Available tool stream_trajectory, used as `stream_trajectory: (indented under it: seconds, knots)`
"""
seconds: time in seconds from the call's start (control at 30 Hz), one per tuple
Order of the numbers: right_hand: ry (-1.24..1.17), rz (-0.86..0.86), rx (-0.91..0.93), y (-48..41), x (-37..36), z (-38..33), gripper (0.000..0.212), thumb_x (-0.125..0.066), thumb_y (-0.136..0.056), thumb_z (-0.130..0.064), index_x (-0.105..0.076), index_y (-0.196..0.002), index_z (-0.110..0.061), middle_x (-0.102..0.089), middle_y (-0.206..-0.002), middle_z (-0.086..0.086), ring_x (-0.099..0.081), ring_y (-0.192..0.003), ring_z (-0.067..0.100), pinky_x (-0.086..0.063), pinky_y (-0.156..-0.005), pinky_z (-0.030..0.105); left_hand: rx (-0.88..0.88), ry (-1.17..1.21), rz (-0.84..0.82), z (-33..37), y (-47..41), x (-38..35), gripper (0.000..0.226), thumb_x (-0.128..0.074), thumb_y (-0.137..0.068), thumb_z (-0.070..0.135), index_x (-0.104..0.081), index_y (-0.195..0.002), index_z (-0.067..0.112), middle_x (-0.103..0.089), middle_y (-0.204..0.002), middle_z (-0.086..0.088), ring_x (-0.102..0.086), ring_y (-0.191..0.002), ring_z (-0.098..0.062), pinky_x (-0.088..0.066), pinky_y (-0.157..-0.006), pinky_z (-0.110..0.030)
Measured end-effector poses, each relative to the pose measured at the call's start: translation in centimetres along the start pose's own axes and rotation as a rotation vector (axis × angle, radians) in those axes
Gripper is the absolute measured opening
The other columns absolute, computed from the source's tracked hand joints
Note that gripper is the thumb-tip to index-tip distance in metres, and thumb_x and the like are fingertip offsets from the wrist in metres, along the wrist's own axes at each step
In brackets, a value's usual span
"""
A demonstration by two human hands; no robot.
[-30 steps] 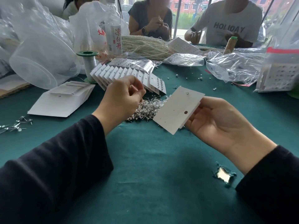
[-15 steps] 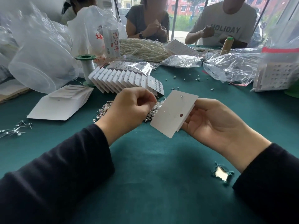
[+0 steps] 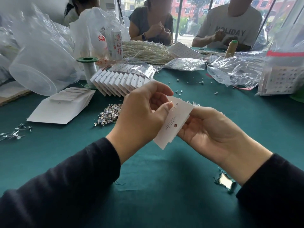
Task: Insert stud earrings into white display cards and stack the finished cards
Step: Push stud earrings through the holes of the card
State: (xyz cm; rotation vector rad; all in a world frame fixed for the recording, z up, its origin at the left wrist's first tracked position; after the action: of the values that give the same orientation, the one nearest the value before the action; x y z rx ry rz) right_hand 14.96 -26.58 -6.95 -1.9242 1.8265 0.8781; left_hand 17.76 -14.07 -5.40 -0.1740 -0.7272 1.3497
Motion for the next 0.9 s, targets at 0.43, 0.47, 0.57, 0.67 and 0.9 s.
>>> stream_trajectory:
  seconds: [0.43,0.47,0.57,0.67,0.9]
  knots:
    - [-0.078,0.070,-0.040,0.22,-0.31,0.05,0.025,-0.057,-0.059,0.000,-0.066,-0.080,0.009,-0.067,-0.080,0.017,-0.066,-0.073,0.023,-0.057,-0.069,0.035,-0.240,-0.342,0.032,0.38,0.24,0.11,0.024,-0.066,-0.075,-0.002,-0.066,-0.096,0.009,-0.061,-0.076,0.004,-0.057,-0.068,-0.009,-0.045,-0.071,-0.012]
    - [-0.081,0.066,-0.046,0.20,-0.31,0.07,0.027,-0.056,-0.059,0.000,-0.065,-0.084,0.009,-0.066,-0.082,0.017,-0.065,-0.075,0.023,-0.057,-0.071,0.034,-0.263,-0.372,0.030,0.37,0.23,0.19,0.024,-0.065,-0.074,-0.003,-0.066,-0.096,0.007,-0.059,-0.077,0.005,-0.056,-0.068,-0.009,-0.043,-0.072,-0.011]
    - [-0.080,0.059,-0.057,0.11,-0.33,0.23,0.034,-0.056,-0.059,0.000,-0.062,-0.093,0.008,-0.065,-0.089,0.018,-0.064,-0.085,0.024,-0.056,-0.076,0.036,-0.296,-0.427,-0.005,0.09,0.15,0.28,0.027,-0.064,-0.075,-0.001,-0.066,-0.101,0.006,-0.059,-0.079,0.005,-0.054,-0.068,-0.009,-0.041,-0.072,-0.010]
    - [-0.134,0.041,-0.078,0.15,-0.40,0.60,0.032,-0.056,-0.062,0.003,-0.062,-0.093,0.008,-0.067,-0.091,0.019,-0.067,-0.086,0.025,-0.056,-0.076,0.037,-0.293,-0.421,-0.029,-0.19,0.22,0.20,0.027,-0.064,-0.076,0.000,-0.066,-0.102,0.007,-0.061,-0.080,0.003,-0.055,-0.069,-0.010,-0.042,-0.070,-0.012]
    - [-0.129,0.084,-0.076,-0.02,-0.49,0.62,0.019,-0.056,-0.054,0.006,-0.069,-0.067,0.010,-0.069,-0.080,0.018,-0.069,-0.071,0.022,-0.057,-0.068,0.029,-0.276,-0.277,-0.066,0.01,0.58,0.12,0.030,-0.066,-0.078,0.019,-0.064,-0.106,0.009,-0.061,-0.080,0.001,-0.056,-0.072,-0.011,-0.044,-0.072,-0.014]
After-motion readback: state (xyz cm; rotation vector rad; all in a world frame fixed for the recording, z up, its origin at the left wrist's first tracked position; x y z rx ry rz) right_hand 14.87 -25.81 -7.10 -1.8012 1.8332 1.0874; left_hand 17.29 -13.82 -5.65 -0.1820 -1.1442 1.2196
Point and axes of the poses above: each hand's wrist, its own y-axis away from the middle knuckle, its own x-axis out of the back of the hand, z = x × y, the point moved 2 cm from there along -y, towards the middle knuckle
